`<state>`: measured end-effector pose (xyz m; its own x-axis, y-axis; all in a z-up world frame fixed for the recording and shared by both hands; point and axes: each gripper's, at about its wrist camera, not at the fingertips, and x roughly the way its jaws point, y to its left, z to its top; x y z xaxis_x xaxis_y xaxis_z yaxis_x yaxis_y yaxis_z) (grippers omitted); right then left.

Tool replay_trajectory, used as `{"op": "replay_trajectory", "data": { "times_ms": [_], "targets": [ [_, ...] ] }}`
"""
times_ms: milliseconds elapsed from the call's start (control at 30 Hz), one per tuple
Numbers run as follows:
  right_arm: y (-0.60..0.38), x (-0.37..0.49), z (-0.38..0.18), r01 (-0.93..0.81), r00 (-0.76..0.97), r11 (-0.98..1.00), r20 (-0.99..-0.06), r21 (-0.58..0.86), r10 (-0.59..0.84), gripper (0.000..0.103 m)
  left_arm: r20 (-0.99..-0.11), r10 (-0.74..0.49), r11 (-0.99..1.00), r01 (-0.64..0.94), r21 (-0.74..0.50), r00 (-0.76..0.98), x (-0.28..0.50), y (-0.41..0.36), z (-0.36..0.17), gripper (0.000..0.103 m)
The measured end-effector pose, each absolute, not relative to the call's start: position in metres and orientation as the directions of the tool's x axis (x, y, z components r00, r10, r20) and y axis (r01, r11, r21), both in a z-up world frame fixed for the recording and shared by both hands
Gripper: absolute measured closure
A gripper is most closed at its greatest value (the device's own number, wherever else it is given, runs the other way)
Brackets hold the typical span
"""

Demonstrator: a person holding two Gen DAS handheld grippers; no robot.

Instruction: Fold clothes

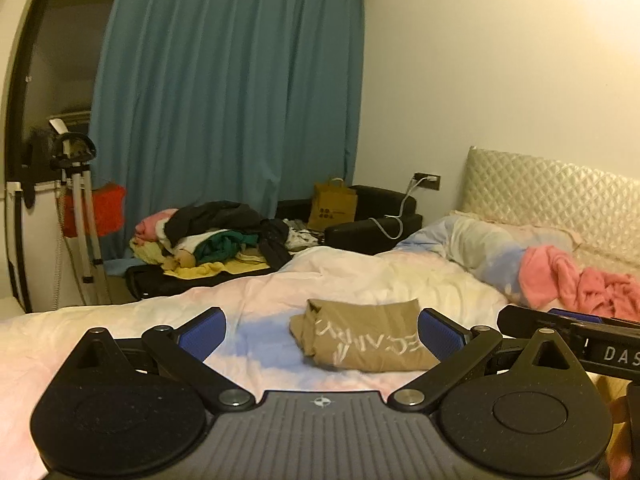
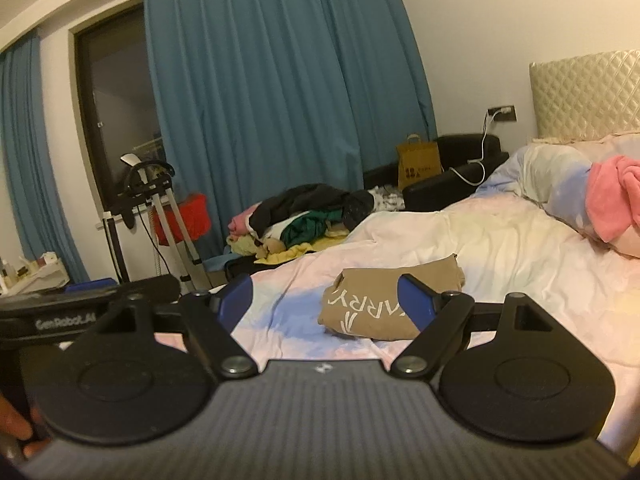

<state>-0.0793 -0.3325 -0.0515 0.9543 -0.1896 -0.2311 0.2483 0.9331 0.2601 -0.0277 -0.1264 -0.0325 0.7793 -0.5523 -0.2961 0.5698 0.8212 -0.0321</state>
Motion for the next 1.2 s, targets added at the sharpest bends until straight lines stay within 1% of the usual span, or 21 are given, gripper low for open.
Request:
{"op": "replay_trajectory", "data": {
  "times_ms": [333,400,467,633,867,1200],
  "targets": [
    [-0.324,-0.064,-0.100,0.299,0.940,0.926,-0.237,0.231,-0.245,0.022,-0.283,-0.513,0.847,0.531,-0.012,0.811,-0.031,-0.108,-0.074,0.000],
    [-0.324,-0.061,-0.107,0.311,0.936,0.922,-0.240,0.229,-0.257,0.022,-0.293,-0.500,0.853,0.522,-0.002,0.815,-0.025,-0.105,-0.082,0.000],
    [-0.324,-0.057,-0.114,0.323,0.932,0.920,-0.242,0.225,-0.268,0.022,-0.301,-0.484,0.864,0.503,-0.018,0.822,-0.019,-0.101,-0.087,0.000],
    [-0.323,-0.054,-0.117,0.332,0.927,0.919,-0.254,0.214,-0.276,0.022,-0.323,-0.466,0.876,0.481,-0.039,0.823,-0.011,-0.090,-0.093,0.000],
    [-0.323,-0.053,-0.119,0.348,0.919,0.914,-0.270,0.209,-0.288,0.022,-0.319,-0.491,0.862,0.506,-0.040,0.811,-0.010,-0.096,-0.098,0.000],
    [-0.322,-0.053,-0.121,0.367,0.909,0.908,-0.289,0.205,-0.302,0.022,-0.338,-0.485,0.864,0.501,-0.044,0.807,-0.009,-0.098,-0.100,0.000]
  ]
}}
